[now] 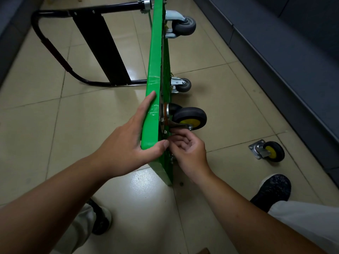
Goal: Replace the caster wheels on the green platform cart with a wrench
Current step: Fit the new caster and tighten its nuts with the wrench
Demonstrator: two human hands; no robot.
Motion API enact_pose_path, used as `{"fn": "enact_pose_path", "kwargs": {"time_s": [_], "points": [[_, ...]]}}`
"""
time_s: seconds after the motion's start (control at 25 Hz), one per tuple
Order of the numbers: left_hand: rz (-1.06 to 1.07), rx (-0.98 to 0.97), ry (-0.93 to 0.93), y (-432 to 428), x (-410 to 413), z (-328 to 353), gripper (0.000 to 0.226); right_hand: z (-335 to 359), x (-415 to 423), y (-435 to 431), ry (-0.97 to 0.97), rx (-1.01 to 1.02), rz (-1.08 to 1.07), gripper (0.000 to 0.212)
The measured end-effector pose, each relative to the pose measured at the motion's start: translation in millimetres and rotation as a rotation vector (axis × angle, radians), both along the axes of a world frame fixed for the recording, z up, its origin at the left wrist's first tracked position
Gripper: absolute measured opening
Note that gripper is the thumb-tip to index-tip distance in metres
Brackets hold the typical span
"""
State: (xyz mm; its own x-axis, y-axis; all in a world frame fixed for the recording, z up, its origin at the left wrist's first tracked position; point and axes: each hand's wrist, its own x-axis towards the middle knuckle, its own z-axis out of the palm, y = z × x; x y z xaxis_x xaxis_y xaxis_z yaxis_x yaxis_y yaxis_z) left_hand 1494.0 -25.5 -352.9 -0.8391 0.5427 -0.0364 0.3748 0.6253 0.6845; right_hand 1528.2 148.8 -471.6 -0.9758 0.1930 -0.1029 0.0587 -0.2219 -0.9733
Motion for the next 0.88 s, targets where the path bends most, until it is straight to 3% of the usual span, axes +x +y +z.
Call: {"fn": "enact_pose_path", "kwargs": {"time_s": [0.16, 0.32, 0.44, 0.52, 0.6, 0.72, 0.88], "points": [[0.000, 0.002, -0.010, 0, 0, 1, 0.100, -7, 1, 5, -0.017, 0.190, 0.025, 0.009], [-0.006, 0.009, -0.021, 0, 1, 2, 0.100, -6, 2, 7, 0.038, 0.136, -0.020, 0.021], [-0.007, 0.012, -0.030, 1, 2, 3, 0.100, -23, 6, 11, 0.012, 0.257, -0.008, 0.017], [-0.002, 0.008, -0.031, 1, 3, 4, 0.099, -68, 16, 30, -0.196, 0.424, -0.115, 0.009], [0.009, 0.008, -0.029, 0, 3, 5, 0.099, -124, 35, 61, -0.497, 0.670, -0.158, 0.026], [0.008, -0.002, -0.021, 3, 3, 7, 0.099, -189, 69, 107, -0.808, 1.051, 0.028, 0.053], [0.005, -0.028, 0.004, 3, 1, 6, 0.101, -226, 86, 129, -0.959, 1.045, 0.178, 0.051]]}}
